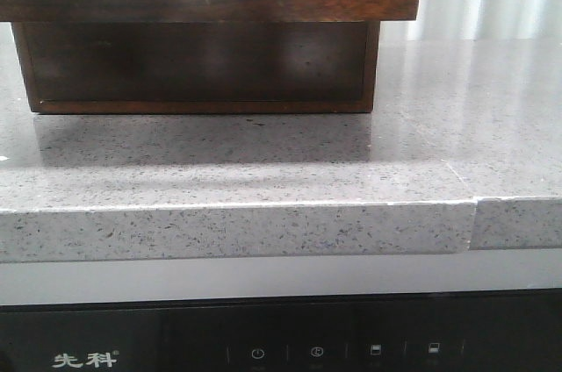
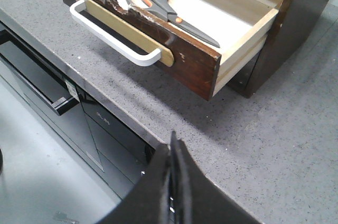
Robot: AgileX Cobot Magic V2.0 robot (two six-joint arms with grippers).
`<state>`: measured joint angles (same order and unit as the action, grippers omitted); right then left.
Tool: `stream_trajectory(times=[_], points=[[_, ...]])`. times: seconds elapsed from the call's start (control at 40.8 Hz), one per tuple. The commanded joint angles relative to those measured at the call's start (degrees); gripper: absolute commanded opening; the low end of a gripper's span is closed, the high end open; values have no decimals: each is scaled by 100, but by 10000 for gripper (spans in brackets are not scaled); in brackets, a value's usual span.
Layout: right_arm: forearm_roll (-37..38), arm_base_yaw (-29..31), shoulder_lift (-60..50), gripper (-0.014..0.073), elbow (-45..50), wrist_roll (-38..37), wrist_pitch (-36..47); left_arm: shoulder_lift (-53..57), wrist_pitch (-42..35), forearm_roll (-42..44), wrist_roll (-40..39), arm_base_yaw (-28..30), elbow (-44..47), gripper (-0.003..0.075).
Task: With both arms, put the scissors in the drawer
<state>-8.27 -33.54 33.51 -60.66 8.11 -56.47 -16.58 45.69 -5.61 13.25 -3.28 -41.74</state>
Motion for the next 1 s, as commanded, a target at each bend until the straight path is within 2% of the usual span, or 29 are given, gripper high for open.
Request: stream_trajectory(times=[0.0, 0.073, 0.147, 0.245, 0.294, 0.514, 0.661, 0.857, 0.98], points=[[11, 30, 23, -69, -124, 14, 414, -9, -833, 40, 14, 113, 209, -20], [11, 30, 23, -69, -124, 14, 408, 133, -1377, 194, -66, 113, 525, -20], [11, 30, 23, -69, -124, 14, 408, 376, -1900, 561, -476, 113, 906, -20], [11, 30, 23, -69, -124, 14, 408, 689, -2232, 1065, -1201, 113, 1369, -20], [11, 30, 23, -69, -124, 14, 408, 842, -2368, 1153, -1325, 113, 1648, -20], [11, 30, 23, -69, -124, 14, 408, 1330, -3412, 990, -1325, 146, 2872, -20], [11, 30, 23, -69, -124, 14, 408, 1536, -3918, 833, -1325, 146, 3404, -20], [11, 30, 23, -69, -124, 14, 408, 1796, -4996, 500, -1325, 151, 4227, -20], [11, 30, 23, -69, -124, 14, 396, 1796, -5024, 501, -1325, 151, 4341, -20]])
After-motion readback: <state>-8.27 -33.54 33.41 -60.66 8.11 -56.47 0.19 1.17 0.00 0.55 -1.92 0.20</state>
